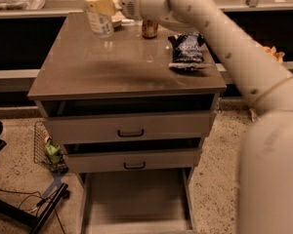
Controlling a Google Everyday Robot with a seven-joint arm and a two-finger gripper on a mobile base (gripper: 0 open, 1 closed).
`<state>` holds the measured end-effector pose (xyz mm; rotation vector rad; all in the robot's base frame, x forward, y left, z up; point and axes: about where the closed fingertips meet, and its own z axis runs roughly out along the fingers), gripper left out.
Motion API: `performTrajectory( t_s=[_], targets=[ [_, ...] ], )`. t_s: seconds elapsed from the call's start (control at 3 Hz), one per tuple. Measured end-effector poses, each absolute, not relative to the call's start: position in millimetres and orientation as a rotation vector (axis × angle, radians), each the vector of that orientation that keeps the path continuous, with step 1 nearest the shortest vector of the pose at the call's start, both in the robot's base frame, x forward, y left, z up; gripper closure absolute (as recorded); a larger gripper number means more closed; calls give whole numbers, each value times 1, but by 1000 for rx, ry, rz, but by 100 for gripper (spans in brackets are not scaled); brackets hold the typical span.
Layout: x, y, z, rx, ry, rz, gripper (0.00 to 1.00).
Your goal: Place blue plastic bottle into bottom drawer
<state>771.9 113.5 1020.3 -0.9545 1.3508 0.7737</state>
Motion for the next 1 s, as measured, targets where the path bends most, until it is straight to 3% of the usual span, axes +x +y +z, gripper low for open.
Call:
performTrajectory(
  t_s=[0.67, 1.0],
  targets=[
    [624, 87, 1081, -964, 1242, 748, 100],
    [564, 90, 1043, -980, 1239, 824, 100]
  ],
)
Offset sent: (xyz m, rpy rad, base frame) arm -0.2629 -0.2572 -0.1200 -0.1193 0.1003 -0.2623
